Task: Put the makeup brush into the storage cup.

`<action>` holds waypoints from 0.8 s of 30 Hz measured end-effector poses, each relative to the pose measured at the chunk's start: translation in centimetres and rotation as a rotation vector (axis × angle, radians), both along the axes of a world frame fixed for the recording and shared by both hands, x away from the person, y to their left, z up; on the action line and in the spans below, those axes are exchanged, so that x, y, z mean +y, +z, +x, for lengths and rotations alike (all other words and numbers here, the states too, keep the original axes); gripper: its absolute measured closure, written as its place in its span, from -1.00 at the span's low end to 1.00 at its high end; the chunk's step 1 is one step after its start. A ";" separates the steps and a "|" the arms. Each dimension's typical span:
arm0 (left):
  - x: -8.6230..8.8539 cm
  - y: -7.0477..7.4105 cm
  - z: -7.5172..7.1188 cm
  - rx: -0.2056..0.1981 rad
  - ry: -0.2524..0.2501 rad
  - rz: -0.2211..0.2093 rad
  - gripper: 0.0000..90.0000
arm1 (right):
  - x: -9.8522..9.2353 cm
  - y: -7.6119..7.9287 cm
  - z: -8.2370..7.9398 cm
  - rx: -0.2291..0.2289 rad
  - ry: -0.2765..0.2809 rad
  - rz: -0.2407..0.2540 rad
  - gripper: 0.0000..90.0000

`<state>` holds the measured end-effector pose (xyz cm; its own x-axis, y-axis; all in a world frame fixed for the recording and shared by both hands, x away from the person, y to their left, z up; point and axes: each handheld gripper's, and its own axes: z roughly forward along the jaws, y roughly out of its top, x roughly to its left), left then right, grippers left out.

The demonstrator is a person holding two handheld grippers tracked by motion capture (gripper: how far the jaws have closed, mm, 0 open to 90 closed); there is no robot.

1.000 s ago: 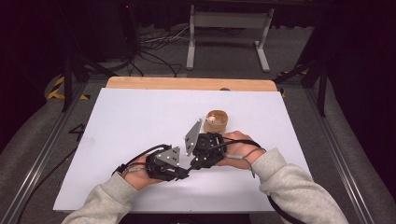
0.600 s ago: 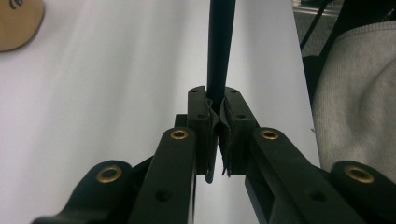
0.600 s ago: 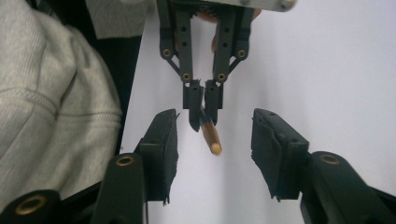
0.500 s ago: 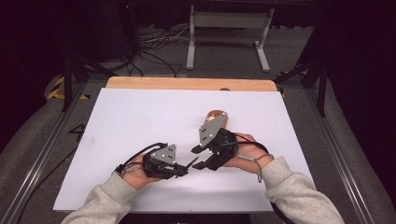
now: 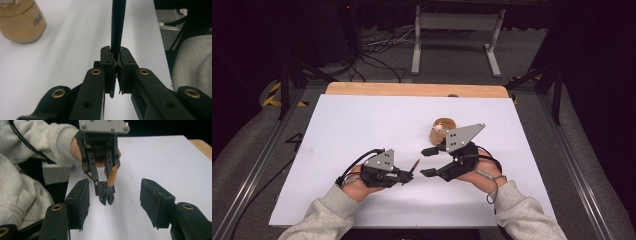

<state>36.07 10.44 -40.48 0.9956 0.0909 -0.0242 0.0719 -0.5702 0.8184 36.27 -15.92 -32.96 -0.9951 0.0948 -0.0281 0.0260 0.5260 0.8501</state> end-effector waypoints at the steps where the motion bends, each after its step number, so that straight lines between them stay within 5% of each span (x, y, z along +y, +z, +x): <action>1: 0.1 0.0 0.0 -0.002 0.002 -0.006 0.87 | -0.1 -0.1 0.0 0.002 -0.002 0.014 -0.09; 24: 0.5 -0.1 -0.2 -0.002 0.042 -0.143 0.87 | -0.6 -3.0 -0.8 -0.008 -0.082 0.217 0.05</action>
